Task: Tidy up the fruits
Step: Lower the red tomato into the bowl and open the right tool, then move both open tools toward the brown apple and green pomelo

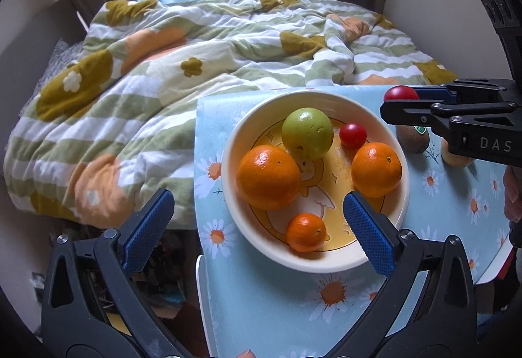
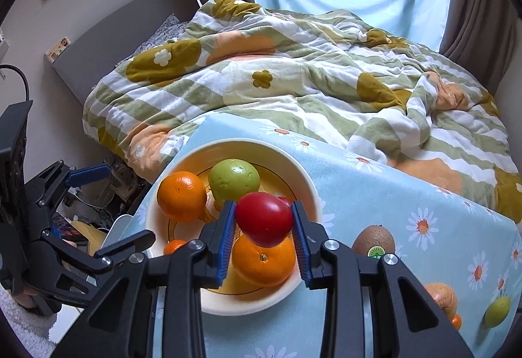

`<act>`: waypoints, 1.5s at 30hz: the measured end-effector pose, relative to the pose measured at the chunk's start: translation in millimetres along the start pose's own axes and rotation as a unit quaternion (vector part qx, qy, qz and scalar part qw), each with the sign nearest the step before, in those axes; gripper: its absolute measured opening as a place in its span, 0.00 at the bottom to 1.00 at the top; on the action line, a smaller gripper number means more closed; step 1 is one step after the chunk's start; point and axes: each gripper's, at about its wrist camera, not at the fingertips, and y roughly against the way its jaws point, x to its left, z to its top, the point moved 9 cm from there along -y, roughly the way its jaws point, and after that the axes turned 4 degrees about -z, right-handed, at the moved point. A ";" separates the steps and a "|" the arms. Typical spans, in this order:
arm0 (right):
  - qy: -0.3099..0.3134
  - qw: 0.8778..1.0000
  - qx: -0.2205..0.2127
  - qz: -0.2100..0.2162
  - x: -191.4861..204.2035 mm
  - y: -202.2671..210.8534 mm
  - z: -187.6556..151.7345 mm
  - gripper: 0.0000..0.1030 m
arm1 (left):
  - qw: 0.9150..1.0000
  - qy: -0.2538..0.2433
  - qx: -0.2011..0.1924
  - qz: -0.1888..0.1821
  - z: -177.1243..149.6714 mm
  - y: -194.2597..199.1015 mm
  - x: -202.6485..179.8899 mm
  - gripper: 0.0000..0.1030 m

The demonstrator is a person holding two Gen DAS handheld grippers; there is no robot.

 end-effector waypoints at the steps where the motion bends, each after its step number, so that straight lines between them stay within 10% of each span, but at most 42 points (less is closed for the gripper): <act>1: 0.003 1.000 0.001 0.002 0.2 -3.1 1.4 0.30 | 1.000 0.003 0.000 0.001 -0.8 0.1 0.5 1.00; 21: 0.028 0.999 0.014 0.006 -5.3 -45.7 8.2 0.30 | 0.999 0.033 0.010 0.006 -12.2 -12.3 4.5 1.00; 23: 0.026 1.000 0.006 0.002 -7.5 -42.8 8.5 0.38 | 0.999 0.035 0.010 0.004 -11.7 -10.8 4.4 1.00; 25: 0.021 1.000 -0.001 0.006 -9.4 -39.0 8.8 0.81 | 0.999 0.035 0.010 0.006 -11.7 -10.6 4.4 1.00; 27: 0.015 1.000 -0.007 0.009 -11.6 -35.3 8.6 0.91 | 0.999 0.034 0.012 0.008 -12.2 -9.9 4.4 1.00; 45: -0.006 0.999 -0.037 -0.015 -22.3 10.7 4.2 0.91 | 1.000 0.013 -0.006 0.016 -4.5 24.4 -7.5 1.00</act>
